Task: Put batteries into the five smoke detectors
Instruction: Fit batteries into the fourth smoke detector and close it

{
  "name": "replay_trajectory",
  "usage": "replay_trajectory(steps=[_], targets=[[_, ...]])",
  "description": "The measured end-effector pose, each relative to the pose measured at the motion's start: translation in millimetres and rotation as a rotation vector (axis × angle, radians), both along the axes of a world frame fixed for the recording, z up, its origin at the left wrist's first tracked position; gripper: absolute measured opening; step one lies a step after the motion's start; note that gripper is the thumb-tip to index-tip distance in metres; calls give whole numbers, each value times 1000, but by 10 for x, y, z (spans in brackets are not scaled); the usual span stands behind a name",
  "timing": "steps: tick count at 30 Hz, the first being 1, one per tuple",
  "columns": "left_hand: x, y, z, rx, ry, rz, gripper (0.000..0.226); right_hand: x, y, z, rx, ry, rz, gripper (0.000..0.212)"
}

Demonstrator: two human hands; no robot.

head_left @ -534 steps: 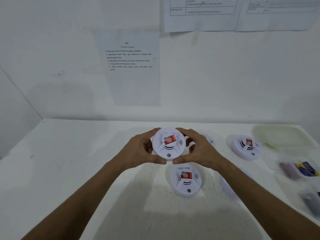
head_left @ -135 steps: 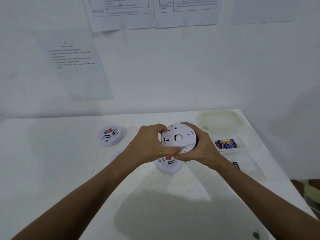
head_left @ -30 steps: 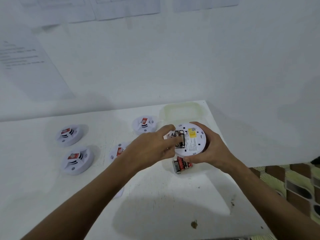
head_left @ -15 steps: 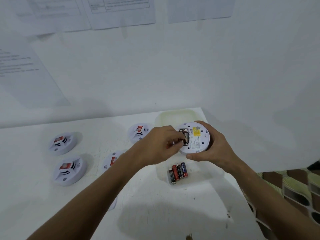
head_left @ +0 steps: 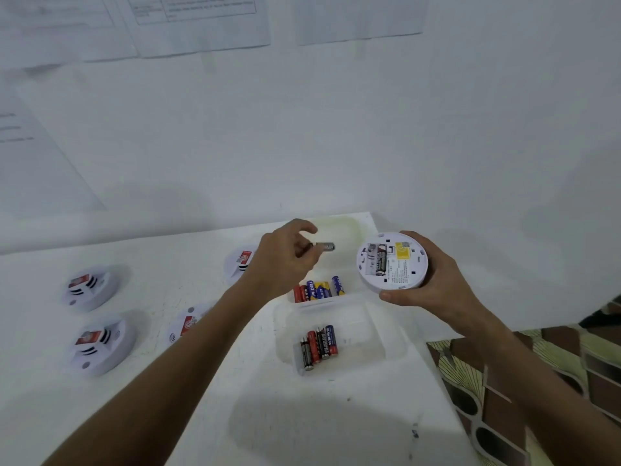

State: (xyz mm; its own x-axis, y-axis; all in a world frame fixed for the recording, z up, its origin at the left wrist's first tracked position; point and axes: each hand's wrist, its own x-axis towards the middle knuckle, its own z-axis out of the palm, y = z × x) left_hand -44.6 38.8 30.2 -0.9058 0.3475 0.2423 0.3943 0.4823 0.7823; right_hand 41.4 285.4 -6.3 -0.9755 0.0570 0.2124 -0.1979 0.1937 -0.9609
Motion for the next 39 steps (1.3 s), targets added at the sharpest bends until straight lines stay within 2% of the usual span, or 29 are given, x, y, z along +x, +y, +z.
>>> replay_trajectory(steps=[3,6,10,15,20,23,26,28,32,39], targets=[[-143,48,-154,-140,-134,22,19,12,141,-47,-2,-12,-9,81],[-246,165,-264,-196,-226,-14,15,14,193,-71,-2,-17,-9,83],[-347,303,-399,-332,-290,-34,22,22,221,-104,1,-20,8,84],[-364,410,-502,-527,-219,-97,27,-1,236,-186,5,-23,27,88],[-322,385,-551,-608,-177,-135,29,-2,225,-217,13,-18,47,88],[-240,378,-455,-551,-114,-102,29,15,219,-202,25,-15,48,89],[-52,392,-227,-243,-19,-53,10,38,190,-158,36,-2,60,87],[99,409,-43,-127,2,-137,13,49,153,-133,39,12,70,87],[240,429,120,-287,7,-358,31,49,52,-125,28,40,97,91],[297,336,179,-312,-25,-347,43,83,-114,-138,6,72,110,92]])
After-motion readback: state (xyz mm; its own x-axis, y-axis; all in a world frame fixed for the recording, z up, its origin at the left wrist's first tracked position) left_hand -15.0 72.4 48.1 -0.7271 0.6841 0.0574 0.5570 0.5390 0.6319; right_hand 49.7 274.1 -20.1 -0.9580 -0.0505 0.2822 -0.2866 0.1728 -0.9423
